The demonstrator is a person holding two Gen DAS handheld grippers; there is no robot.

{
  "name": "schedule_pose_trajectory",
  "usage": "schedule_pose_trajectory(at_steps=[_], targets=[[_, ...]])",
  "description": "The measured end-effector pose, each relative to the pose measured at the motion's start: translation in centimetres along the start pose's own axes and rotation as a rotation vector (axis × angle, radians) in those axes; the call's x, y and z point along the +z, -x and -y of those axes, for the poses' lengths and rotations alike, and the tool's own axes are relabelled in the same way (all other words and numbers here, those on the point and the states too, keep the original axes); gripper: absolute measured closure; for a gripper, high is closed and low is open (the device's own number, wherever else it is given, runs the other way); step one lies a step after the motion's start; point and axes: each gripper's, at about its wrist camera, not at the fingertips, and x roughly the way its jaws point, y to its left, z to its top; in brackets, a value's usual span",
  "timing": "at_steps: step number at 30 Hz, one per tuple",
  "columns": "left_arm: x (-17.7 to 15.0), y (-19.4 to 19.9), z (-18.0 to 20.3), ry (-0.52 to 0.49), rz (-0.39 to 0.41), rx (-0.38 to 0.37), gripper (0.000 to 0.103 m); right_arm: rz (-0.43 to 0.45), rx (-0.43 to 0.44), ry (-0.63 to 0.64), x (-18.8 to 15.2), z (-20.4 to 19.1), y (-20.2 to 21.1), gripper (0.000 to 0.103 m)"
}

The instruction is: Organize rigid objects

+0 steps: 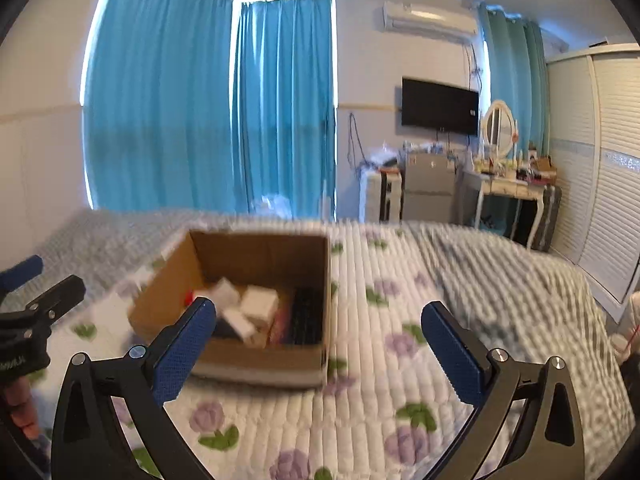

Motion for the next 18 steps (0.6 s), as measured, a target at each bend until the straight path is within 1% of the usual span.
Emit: schedule_pose_trajectory(at_steps=[2,4,6,9,18], targets=[[-0.7,-0.7,0.1,-0.018,-0.031,0.017,0.000,-0.035,-0.010,0.033,-1.5,-0.7,-1.0,0.000],[-0.6,-0.8,0.0,-0.008,-0.037,0.015,0.000,-0.052,-0.014,0.052,-2.0,-1.0,-1.3,0.000],[-0.5,-0.6,-0.3,0.013,-0.016,0.027,0.000,-0.033,-0.013,0.048,-1.9,-1.1,-1.1,0.000],[-0.6,-0.4,-0.5,0.022,-0.007,0.034,0.000,-0.008,-0.025,0.037,-1.8,-0.8,-0.6,0.000],[-0.8,0.3,0.2,-0.018,0.045,0.040,0.000,-0.004,-0.046,0.022,-1.7,-0.4,0.1,0.000]])
